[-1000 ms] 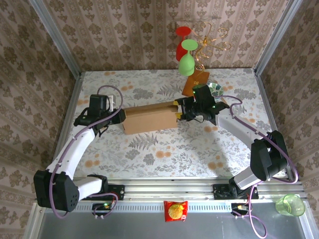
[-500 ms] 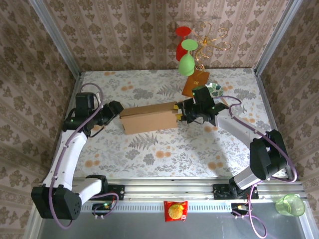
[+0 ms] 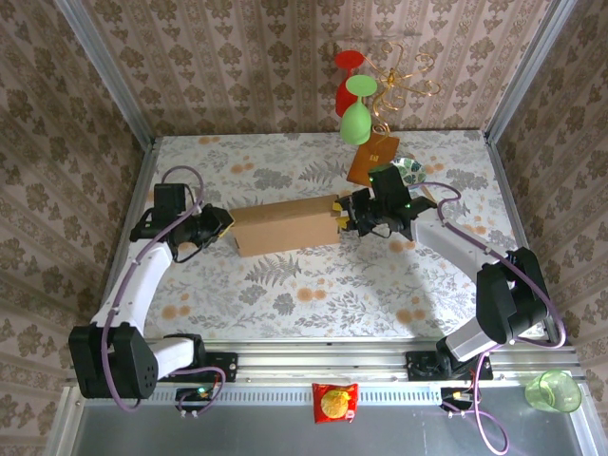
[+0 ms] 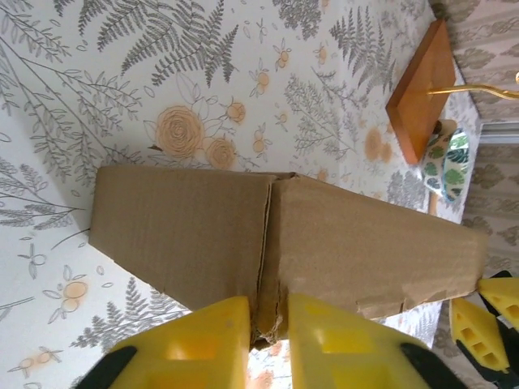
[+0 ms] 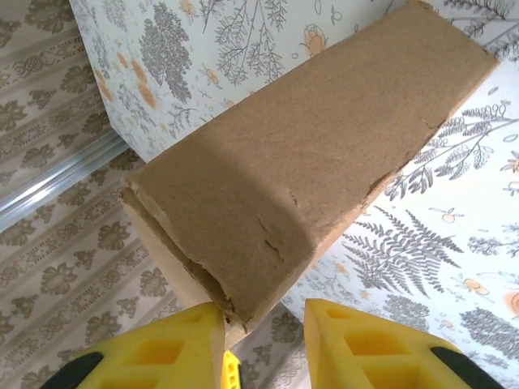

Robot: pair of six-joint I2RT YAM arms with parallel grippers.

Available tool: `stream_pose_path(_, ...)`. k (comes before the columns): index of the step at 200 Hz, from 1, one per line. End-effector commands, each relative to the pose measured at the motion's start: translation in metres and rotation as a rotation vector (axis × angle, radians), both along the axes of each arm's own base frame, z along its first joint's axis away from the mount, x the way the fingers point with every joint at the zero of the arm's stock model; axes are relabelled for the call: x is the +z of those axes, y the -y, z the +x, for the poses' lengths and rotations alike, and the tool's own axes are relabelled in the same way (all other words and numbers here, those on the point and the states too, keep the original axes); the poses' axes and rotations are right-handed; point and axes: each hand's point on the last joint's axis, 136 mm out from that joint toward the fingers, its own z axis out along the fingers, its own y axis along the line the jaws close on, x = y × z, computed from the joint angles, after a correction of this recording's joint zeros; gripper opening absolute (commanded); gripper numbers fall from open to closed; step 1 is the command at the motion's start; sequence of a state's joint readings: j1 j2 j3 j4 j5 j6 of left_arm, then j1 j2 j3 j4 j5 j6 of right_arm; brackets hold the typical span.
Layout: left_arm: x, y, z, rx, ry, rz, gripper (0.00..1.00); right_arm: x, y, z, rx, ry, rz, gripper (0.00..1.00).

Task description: Fold the paper box

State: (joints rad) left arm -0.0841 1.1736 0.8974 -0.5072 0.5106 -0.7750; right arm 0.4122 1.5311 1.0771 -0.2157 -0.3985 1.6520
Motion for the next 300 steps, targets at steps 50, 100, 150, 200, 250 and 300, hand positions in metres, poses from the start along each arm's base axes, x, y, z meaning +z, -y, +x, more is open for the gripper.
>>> stream_pose_path(50, -0.033, 0.008, -0.021, -0.039, -0.055, -0.015, 0.08, -0.053, 0.037, -0.023, 0.113, -0.018, -0.164, 0.27)
stream_pose_path(100, -0.030, 0.023, -0.034, -0.083, -0.050, -0.014, 0.08, -0.052, 0.047, -0.037, 0.243, 0.063, -0.270, 0.26)
stream_pose_path(150, -0.042, 0.038, -0.061, -0.096, -0.048, -0.010, 0.09, -0.057, 0.068, -0.071, 0.356, 0.159, -0.379, 0.26)
stream_pose_path(200, -0.056, 0.048, -0.071, -0.137, -0.062, 0.005, 0.15, -0.089, 0.089, -0.092, 0.400, 0.189, -0.501, 0.29)
stream_pose_path(250, -0.050, 0.047, -0.066, -0.129, -0.046, 0.020, 0.27, -0.098, 0.100, -0.089, 0.427, 0.162, -0.589, 0.51)
stream_pose_path(300, 0.000, 0.005, -0.043, 0.014, 0.092, 0.060, 1.00, -0.014, 0.172, -0.082, 0.224, 0.226, -0.947, 1.00)
